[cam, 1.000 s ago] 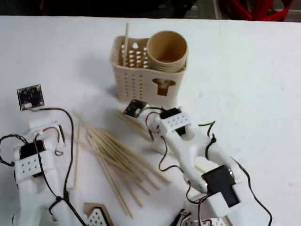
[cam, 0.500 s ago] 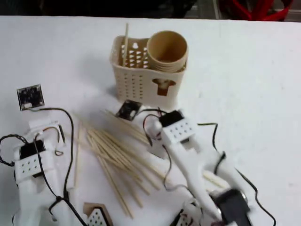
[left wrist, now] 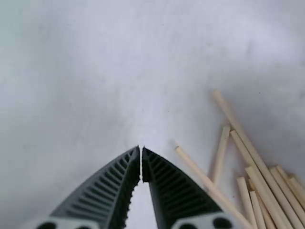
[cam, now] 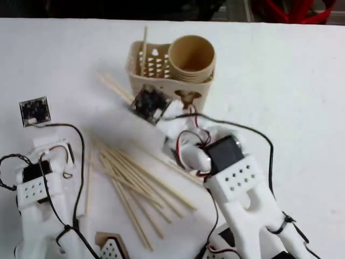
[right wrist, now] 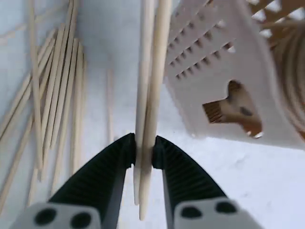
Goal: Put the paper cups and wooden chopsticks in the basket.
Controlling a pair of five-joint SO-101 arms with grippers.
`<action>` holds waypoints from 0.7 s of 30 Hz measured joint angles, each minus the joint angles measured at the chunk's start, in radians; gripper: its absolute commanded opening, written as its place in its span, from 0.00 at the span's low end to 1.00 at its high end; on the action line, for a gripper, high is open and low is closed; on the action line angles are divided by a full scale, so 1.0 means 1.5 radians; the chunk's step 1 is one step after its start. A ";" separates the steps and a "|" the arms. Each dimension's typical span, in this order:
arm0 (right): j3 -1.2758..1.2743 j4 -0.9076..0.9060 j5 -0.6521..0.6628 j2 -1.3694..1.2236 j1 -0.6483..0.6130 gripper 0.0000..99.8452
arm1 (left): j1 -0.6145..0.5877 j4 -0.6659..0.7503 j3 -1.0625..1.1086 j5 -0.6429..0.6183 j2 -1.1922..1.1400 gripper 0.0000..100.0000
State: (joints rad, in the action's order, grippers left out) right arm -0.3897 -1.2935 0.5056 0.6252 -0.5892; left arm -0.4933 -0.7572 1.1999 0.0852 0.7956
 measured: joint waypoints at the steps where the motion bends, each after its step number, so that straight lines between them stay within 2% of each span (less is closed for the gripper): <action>1: 0.017 0.013 -0.007 0.000 0.000 0.02 | 0.000 0.000 0.000 0.000 0.000 0.03; 6: 0.059 0.123 -0.042 0.000 0.000 0.02 | 0.000 0.000 0.000 0.000 0.000 0.03; 13: 0.060 0.337 -0.077 -0.015 0.000 0.02 | 0.000 0.000 0.000 0.000 0.000 0.03; 21: 0.060 0.572 -0.078 -0.165 0.000 0.02 | 0.000 0.000 0.000 0.000 0.000 0.03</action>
State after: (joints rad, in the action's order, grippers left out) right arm -0.2992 -0.4358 0.3890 0.3782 -0.5892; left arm -0.4933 -0.7572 1.1999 0.0852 0.7956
